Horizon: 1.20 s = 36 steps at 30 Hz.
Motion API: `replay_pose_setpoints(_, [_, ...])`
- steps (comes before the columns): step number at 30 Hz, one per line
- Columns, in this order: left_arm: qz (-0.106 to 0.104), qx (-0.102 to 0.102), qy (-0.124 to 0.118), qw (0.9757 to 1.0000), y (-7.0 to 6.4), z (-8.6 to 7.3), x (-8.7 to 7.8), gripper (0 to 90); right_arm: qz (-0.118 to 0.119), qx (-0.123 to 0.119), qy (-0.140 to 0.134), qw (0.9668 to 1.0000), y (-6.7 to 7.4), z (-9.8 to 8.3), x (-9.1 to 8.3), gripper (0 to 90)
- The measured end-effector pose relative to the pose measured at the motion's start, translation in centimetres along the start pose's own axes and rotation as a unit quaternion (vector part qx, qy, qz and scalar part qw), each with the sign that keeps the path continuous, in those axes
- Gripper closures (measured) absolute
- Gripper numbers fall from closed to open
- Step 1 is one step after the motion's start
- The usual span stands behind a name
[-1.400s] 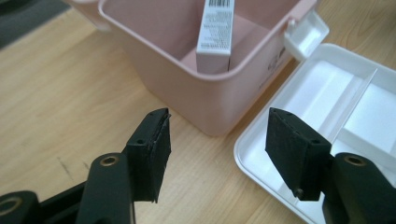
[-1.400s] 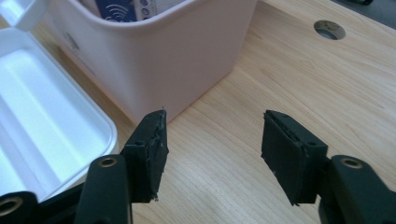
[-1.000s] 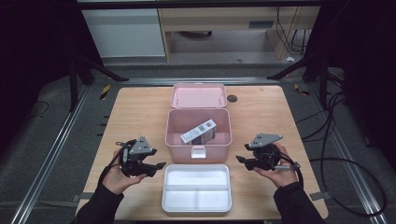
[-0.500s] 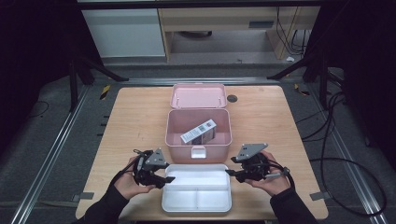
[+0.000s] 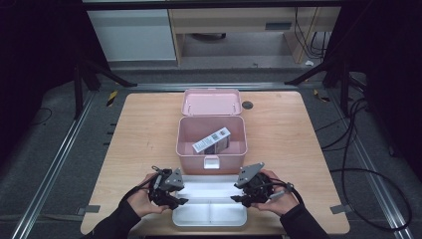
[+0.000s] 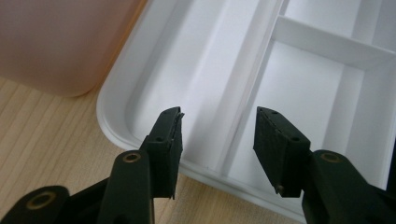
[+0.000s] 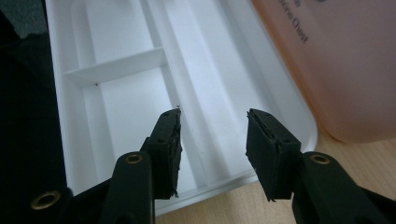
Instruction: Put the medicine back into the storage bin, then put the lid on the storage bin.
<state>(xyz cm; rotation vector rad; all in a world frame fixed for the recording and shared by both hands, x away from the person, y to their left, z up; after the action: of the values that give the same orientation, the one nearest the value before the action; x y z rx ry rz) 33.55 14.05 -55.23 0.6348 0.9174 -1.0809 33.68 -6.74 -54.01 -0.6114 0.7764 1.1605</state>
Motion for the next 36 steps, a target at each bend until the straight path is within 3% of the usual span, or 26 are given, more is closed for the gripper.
replay_pose_setpoints(9, [-0.011,0.024,0.026,0.9993,-0.5,-0.3,1.1,56.2,0.014,-0.012,0.063,0.9979,0.6,-1.3,1.9,63.8])
replay_pose_setpoints(18, [-0.01,0.047,0.058,0.9972,-0.3,-0.3,1.7,60.8,0.017,-0.026,0.086,0.9958,0.7,-1.6,2.5,73.6])
replay_pose_setpoints(23, [-0.019,0.067,0.076,0.9947,-0.5,-0.3,1.8,60.8,0.018,-0.032,0.099,0.9944,0.5,-1.6,2.7,77.9])
replay_pose_setpoints(30, [-0.034,0.069,0.086,0.9933,-0.7,-0.5,1.8,65.7,0.025,-0.035,0.122,0.9916,0.5,-1.6,3.0,82.2])
replay_pose_setpoints(36, [-0.034,0.063,0.09,0.9933,-0.5,-0.5,1.7,80.7,0.03,-0.027,0.131,0.9905,0.4,-1.5,3.0,82.7])
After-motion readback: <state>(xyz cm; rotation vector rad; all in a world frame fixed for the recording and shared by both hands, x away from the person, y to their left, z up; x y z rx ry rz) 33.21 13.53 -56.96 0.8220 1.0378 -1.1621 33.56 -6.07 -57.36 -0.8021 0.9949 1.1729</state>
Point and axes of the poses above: each handheld gripper's, and its own axes: x roughly forward along the jaws, z roughly out of its top, y roughly to its left, the point moved 9 cm from there along x, roughly forward along the jaws, and after that the axes turned 1 degree about -x, right-handed, at the moved point
